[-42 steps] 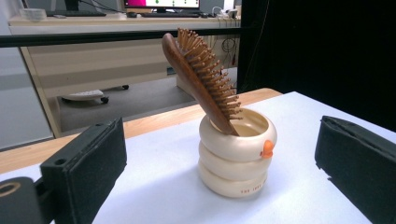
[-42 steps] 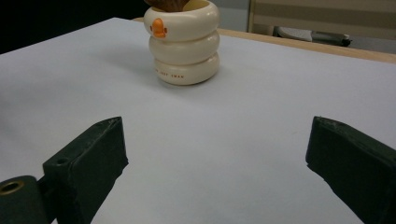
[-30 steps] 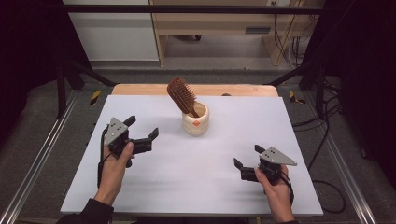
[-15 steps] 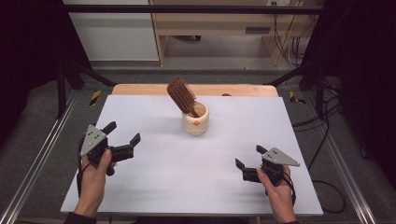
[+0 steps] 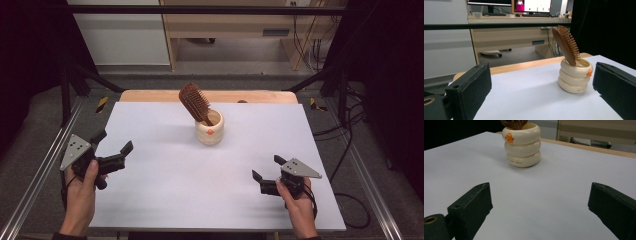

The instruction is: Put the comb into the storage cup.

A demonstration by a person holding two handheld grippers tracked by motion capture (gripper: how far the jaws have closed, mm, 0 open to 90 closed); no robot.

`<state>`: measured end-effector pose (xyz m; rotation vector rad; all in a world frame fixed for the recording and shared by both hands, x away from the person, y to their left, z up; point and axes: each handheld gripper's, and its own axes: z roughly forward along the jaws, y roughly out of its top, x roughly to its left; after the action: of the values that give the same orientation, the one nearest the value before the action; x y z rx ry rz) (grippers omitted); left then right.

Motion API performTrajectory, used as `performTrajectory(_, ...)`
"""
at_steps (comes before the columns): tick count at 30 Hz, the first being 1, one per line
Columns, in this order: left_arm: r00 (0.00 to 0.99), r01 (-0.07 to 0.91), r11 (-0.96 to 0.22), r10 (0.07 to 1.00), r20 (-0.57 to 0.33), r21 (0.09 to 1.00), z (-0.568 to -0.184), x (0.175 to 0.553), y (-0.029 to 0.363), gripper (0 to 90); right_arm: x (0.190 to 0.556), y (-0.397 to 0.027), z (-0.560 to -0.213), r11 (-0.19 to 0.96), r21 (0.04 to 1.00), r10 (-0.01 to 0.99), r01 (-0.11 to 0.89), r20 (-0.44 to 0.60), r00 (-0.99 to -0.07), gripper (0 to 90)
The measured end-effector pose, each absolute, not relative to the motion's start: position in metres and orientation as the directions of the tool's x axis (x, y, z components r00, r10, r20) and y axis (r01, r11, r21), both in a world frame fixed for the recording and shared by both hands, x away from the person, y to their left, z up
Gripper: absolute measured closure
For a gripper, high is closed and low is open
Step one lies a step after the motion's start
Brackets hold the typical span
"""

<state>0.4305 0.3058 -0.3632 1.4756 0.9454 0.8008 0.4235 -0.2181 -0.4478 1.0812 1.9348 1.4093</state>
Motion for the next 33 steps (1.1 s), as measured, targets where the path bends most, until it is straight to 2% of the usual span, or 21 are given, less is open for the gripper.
performTrajectory(18,0.445,0.074,0.025,0.894,-0.056,0.997,-0.357,0.416,0.325,2.3,0.416,-0.223,-0.444,0.134,0.962,0.845,0.238,0.015,-0.535,4.8)
performTrajectory(33,0.434,0.087,0.044,0.898,-0.078,0.995,-0.381,0.402,0.345,2.1,0.415,-0.234,-0.443,0.109,0.969,0.858,0.222,0.021,-0.514,4.6)
